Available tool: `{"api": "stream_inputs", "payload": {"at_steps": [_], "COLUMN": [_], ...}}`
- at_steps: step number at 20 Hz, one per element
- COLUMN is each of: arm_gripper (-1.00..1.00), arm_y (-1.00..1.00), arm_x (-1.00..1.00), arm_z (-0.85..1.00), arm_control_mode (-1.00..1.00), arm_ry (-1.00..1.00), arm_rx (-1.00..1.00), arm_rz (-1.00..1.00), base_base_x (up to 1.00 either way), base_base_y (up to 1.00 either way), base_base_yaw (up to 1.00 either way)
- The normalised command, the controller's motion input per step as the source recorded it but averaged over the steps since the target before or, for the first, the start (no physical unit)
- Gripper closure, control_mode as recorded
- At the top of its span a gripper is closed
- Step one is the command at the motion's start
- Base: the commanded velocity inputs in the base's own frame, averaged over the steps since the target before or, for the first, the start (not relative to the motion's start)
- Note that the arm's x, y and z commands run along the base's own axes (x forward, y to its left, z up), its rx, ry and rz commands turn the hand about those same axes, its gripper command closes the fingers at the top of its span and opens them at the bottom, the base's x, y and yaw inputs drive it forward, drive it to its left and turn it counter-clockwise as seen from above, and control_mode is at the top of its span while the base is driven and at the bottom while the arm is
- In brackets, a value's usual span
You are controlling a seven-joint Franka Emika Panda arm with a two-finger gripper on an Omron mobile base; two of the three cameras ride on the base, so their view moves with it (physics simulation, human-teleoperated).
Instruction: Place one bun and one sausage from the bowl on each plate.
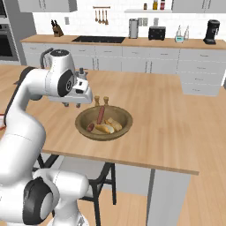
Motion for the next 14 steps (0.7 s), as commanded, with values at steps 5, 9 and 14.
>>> {"api": "stream_inputs", "payload": {"at_steps": [5, 9, 14], "arm_gripper": [-1.00, -1.00, -1.00], "arm_y": [-0.06, -0.21, -0.31], "arm_x": [-0.02, -0.13, -0.10], "arm_z": [0.00, 0.00, -0.18], "arm_control_mode": [-1.00, -1.00, -1.00], "arm_ry": [0.06, 0.18, 0.08], "arm_rx": [-0.05, -0.26, -0.26], "arm_rz": [0.08, 0.19, 0.18], "base_base_x": [0.00, 0.00, 0.00], "base_base_y": [0.00, 0.00, 0.00], "base_base_yaw": [0.00, 0.00, 0.00]}}
